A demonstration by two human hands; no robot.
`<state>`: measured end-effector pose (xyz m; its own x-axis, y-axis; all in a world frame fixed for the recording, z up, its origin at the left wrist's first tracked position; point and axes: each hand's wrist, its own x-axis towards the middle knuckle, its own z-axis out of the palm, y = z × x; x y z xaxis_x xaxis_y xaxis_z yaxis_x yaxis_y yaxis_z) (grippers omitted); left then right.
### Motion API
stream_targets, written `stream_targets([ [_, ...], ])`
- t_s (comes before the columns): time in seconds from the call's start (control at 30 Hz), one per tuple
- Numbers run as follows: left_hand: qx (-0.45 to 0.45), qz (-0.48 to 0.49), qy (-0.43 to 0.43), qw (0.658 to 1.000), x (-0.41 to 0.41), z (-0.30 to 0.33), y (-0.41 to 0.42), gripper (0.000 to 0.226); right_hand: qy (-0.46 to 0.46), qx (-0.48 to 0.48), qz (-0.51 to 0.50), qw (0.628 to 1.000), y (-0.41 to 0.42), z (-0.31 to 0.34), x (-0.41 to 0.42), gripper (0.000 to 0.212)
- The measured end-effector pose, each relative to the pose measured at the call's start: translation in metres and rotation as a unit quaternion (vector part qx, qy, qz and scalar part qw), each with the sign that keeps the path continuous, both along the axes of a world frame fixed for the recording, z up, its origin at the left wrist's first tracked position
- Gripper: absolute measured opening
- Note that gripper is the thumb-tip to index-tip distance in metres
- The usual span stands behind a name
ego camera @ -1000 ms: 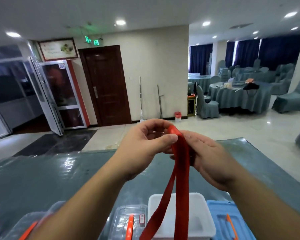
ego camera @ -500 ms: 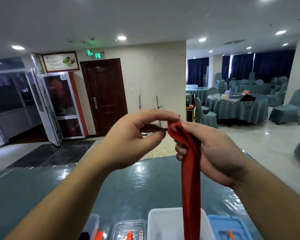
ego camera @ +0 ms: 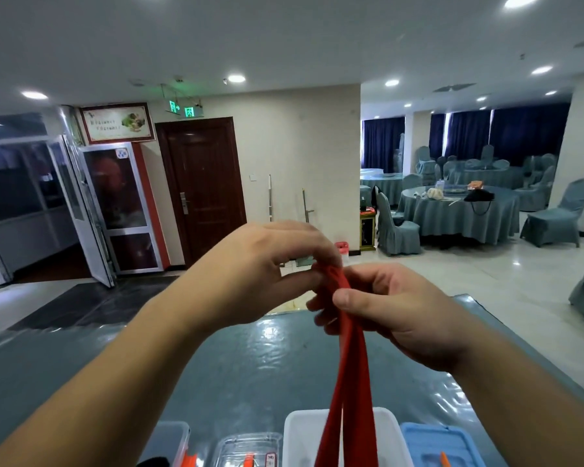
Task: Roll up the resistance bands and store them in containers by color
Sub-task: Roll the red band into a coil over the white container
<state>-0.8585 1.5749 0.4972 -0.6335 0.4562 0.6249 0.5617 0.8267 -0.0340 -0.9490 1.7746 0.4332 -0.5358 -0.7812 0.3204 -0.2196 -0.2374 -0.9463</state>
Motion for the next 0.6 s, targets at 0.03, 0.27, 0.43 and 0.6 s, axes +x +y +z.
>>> stream_targets([
  [0.03, 0.001, -0.001, -0.004, 1.000, 0.000, -0.001, 0.000, 0.018, -0.012, 0.000, 0.004, 1.000, 0.001, -0.001, -0.001, 0.036],
  [0.27, -0.014, -0.002, -0.031, 0.999, 0.005, -0.006, -0.001, 0.025, -0.052, -0.001, 0.011, 0.999, -0.001, -0.013, -0.005, 0.039],
  [0.43, -0.005, 0.012, 0.020, 1.000, 0.002, -0.012, -0.001, 0.014, -0.072, -0.025, 0.008, 0.997, -0.005, -0.019, -0.004, 0.039],
  [0.6, 0.035, 0.037, 0.094, 0.994, 0.001, -0.024, -0.002, 0.011, -0.074, -0.035, -0.010, 0.997, -0.002, -0.017, -0.006, 0.028],
])
